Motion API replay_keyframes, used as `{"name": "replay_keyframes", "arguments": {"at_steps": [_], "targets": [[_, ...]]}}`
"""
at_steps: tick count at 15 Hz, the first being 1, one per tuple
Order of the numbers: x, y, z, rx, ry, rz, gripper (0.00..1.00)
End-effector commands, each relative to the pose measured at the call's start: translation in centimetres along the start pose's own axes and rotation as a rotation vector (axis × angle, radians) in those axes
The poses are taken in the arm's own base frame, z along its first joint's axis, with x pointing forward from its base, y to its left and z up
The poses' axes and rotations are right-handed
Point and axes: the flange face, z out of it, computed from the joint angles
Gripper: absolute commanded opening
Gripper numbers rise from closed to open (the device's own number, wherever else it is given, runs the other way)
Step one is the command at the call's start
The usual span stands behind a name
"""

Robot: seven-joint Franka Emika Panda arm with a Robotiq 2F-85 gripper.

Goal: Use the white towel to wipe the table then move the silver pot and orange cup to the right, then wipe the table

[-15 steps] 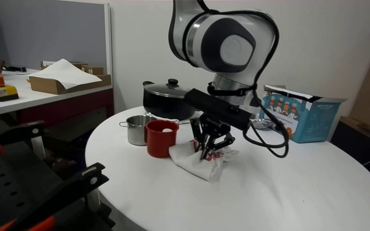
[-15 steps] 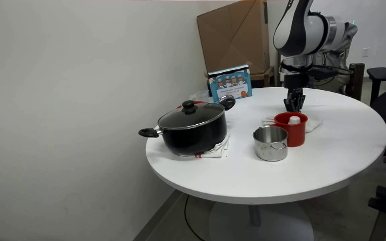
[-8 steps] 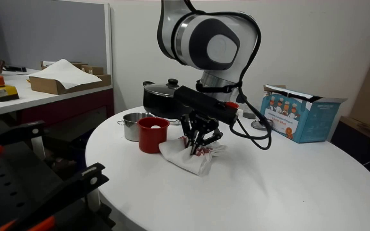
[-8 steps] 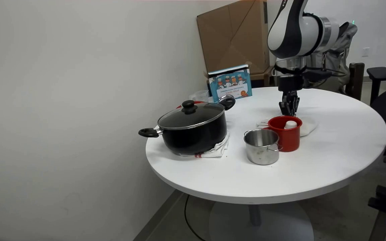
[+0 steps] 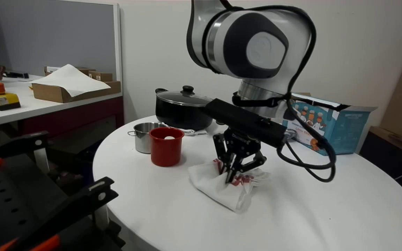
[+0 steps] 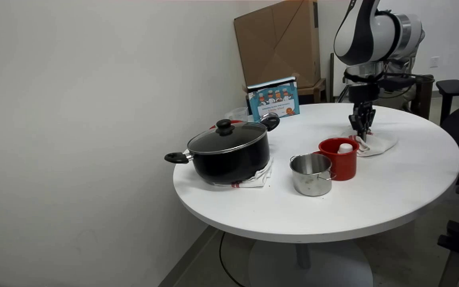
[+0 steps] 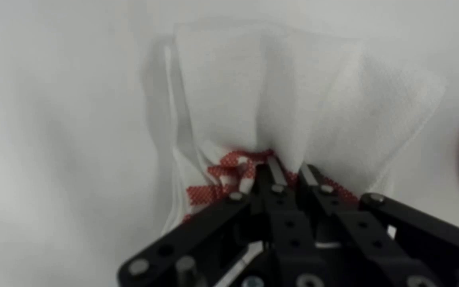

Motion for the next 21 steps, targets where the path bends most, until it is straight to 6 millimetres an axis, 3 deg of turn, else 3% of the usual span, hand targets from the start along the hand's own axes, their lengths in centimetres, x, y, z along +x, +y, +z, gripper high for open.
{"name": "replay_keyframes", "arguments": {"at_steps": [1, 3, 4, 6, 9, 14, 21], "targets": [[-3.4, 5.1, -0.1, -0.027, 0.018, 0.09, 0.05], [-4.8, 7.5, -0.4, -0.032, 0.028, 0.144, 0.04], [-5.3, 8.3, -0.4, -0.028, 0.028, 0.171, 0.34], [-5.9, 9.1, -0.5, -0.026, 0.026, 0.194, 0.42], [-6.0, 8.9, -0.7, -0.012, 0.026, 0.195, 0.63], [-4.9, 4.6, -2.2, 0.037, 0.007, 0.153, 0.99], [-3.1, -2.2, -9.1, 0.038, -0.012, 0.102, 1.0]]}}
